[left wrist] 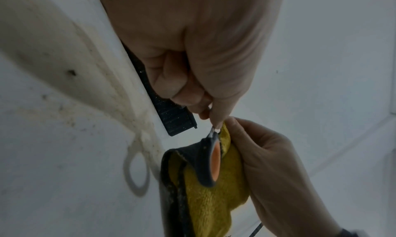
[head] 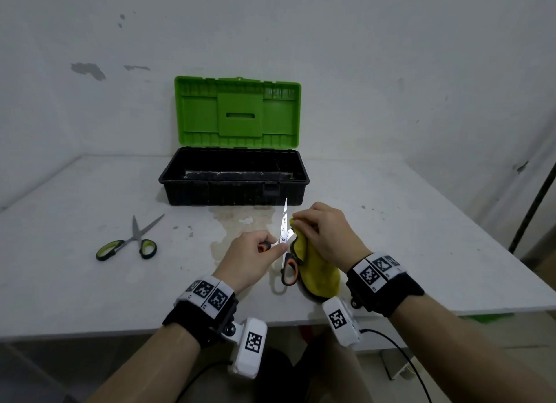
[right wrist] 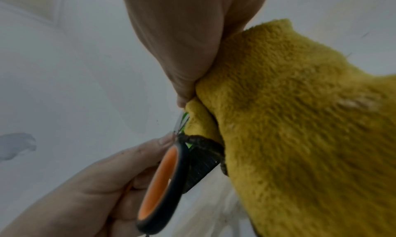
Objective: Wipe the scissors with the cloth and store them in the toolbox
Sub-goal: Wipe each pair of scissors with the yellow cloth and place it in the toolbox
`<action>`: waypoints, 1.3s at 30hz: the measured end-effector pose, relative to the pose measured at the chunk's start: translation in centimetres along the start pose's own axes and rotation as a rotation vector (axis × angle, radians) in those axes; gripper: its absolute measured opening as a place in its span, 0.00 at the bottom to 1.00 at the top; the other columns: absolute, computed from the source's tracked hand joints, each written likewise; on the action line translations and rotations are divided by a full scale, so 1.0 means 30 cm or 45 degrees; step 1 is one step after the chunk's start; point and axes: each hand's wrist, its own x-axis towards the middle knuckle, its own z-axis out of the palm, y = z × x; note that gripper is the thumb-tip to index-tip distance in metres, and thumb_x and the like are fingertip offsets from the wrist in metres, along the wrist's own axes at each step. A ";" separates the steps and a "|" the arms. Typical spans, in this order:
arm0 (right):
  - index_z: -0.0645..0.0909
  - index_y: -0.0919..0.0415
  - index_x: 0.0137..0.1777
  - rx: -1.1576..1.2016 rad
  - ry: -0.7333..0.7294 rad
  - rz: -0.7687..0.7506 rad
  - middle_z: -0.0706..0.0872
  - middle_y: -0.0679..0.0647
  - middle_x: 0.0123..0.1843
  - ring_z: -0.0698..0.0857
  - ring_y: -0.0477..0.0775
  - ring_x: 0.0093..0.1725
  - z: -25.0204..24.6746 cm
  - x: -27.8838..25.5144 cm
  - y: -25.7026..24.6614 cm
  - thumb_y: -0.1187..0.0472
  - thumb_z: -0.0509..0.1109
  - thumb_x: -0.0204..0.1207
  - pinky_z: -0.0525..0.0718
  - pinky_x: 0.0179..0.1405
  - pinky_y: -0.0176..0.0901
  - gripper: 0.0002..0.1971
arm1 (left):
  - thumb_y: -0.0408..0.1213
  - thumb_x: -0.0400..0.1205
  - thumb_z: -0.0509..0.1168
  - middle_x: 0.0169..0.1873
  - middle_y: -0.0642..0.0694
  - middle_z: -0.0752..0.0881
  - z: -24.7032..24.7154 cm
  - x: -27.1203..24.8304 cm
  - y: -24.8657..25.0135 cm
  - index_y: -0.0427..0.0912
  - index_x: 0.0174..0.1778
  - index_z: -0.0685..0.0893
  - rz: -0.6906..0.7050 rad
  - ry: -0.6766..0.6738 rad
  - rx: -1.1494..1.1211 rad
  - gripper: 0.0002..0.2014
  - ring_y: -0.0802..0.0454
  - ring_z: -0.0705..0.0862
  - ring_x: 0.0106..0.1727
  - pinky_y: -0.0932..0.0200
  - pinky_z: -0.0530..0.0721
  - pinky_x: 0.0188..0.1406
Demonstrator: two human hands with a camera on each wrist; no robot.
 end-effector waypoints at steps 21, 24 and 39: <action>0.89 0.57 0.55 0.060 0.419 -0.086 0.87 0.48 0.45 0.83 0.42 0.45 -0.035 -0.029 0.027 0.60 0.71 0.80 0.80 0.50 0.28 0.07 | 0.50 0.80 0.73 0.20 0.57 0.76 -0.016 -0.010 -0.013 0.48 0.31 0.84 0.046 -0.024 -0.034 0.14 0.62 0.73 0.24 0.70 0.70 0.27; 0.86 0.56 0.57 0.029 0.203 -0.281 0.86 0.51 0.49 0.86 0.49 0.46 0.004 -0.072 -0.016 0.61 0.70 0.81 0.86 0.48 0.45 0.08 | 0.51 0.79 0.73 0.22 0.56 0.77 -0.013 0.000 -0.008 0.49 0.31 0.84 0.056 0.010 -0.022 0.14 0.62 0.73 0.25 0.69 0.69 0.27; 0.88 0.56 0.56 -0.036 0.215 -0.248 0.85 0.51 0.46 0.85 0.51 0.43 -0.021 -0.055 -0.017 0.61 0.70 0.81 0.85 0.44 0.45 0.08 | 0.50 0.79 0.73 0.23 0.53 0.79 -0.042 0.001 -0.007 0.48 0.34 0.85 0.093 -0.017 0.027 0.13 0.61 0.74 0.25 0.67 0.72 0.28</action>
